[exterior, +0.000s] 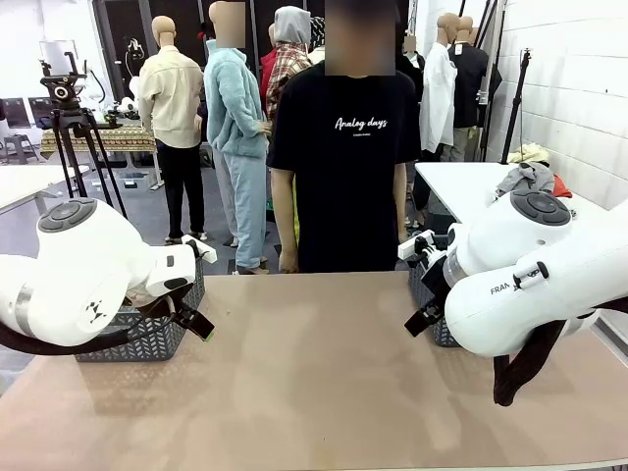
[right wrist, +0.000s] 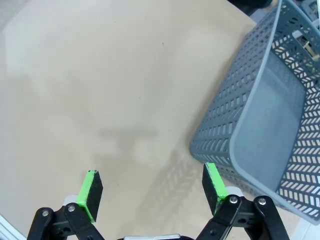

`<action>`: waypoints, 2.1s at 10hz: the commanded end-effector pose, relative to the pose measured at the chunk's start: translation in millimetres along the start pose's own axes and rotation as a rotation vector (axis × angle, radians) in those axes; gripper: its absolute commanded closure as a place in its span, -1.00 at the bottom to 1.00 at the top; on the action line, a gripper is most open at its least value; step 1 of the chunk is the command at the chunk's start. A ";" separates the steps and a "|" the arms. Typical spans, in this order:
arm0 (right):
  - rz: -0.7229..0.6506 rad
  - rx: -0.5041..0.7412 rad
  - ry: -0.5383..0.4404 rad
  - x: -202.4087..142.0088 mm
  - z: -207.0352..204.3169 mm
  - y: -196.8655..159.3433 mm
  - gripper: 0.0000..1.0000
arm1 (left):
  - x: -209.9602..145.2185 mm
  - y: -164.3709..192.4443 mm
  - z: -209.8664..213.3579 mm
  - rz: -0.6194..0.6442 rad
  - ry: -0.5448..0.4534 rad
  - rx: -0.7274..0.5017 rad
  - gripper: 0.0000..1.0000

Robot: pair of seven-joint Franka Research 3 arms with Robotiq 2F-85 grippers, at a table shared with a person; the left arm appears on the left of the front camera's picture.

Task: Sort the tops and bottoms.
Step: Lift clothes from the center of the table with your left hand.

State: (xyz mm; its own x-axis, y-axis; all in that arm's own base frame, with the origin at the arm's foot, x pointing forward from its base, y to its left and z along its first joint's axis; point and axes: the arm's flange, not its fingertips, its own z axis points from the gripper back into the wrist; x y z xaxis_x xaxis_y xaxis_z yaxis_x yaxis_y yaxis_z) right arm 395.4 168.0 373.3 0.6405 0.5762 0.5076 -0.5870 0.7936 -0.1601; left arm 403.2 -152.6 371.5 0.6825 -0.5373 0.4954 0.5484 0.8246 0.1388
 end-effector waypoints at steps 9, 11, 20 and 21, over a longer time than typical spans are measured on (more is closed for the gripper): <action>0.000 0.000 0.000 0.0 0.0 -0.1 -1.00 | -0.3 1.1 0.0 0.002 0.000 0.000 -1.00; 0.000 0.000 0.000 0.0 0.0 -0.1 -1.00 | -0.3 1.1 0.0 0.002 0.000 0.000 -1.00; 0.000 0.000 0.000 0.0 0.0 -0.1 -1.00 | -0.3 1.1 0.0 0.002 0.000 0.000 -1.00; 0.000 0.000 0.000 0.0 0.0 -0.1 -1.00 | -0.3 1.1 0.0 0.002 0.000 0.000 -1.00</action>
State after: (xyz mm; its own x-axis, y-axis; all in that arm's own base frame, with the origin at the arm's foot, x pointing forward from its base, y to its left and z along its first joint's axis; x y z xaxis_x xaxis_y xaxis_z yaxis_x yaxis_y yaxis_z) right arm 395.4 168.0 373.3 0.6405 0.5762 0.5077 -0.5870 0.7936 -0.1601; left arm 403.2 -152.8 371.4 0.6822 -0.5380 0.4952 0.5487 0.8243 0.1396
